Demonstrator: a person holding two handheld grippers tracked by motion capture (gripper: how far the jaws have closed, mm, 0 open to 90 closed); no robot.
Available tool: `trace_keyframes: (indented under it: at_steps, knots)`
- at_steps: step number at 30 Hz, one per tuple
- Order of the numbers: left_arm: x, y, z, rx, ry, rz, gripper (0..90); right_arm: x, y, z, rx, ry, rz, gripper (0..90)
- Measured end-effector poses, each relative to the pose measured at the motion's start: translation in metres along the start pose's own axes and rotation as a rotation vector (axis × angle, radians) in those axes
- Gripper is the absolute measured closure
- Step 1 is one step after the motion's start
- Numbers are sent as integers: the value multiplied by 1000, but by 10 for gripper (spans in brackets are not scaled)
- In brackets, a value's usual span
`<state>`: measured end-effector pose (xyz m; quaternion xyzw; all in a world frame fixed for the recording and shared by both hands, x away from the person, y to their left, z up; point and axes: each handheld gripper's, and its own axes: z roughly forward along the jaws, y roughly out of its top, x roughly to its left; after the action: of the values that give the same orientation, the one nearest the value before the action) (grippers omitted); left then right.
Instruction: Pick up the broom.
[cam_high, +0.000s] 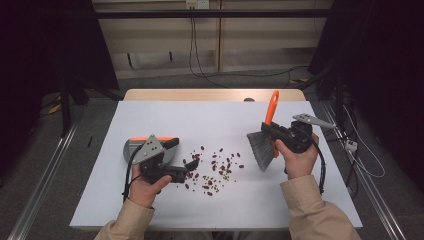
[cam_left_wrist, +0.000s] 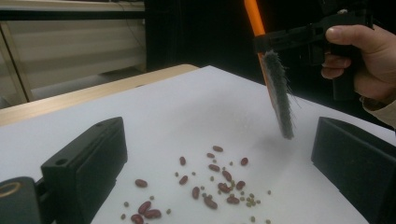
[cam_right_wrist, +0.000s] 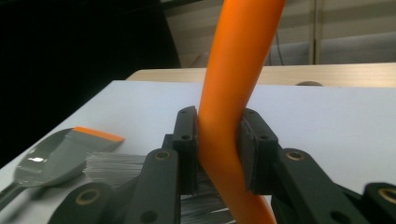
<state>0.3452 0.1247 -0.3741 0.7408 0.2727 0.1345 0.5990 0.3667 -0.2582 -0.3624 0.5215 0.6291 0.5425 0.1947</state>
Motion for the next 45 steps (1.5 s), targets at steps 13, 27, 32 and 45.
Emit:
trace_keyframes:
  at_steps: [13,27,32,45]
  knots:
    - [-6,10,28,21,-28,-62,36,42,4,22,-25,62,-45,711]
    - [-8,8,50,64,-50,-94,113,71,-6,45,-12,114,-56,711]
    - [-6,6,55,73,-54,-113,127,78,-7,50,-3,121,-69,711]
    - [-3,2,64,104,-43,-157,365,92,-14,61,0,164,-76,711]
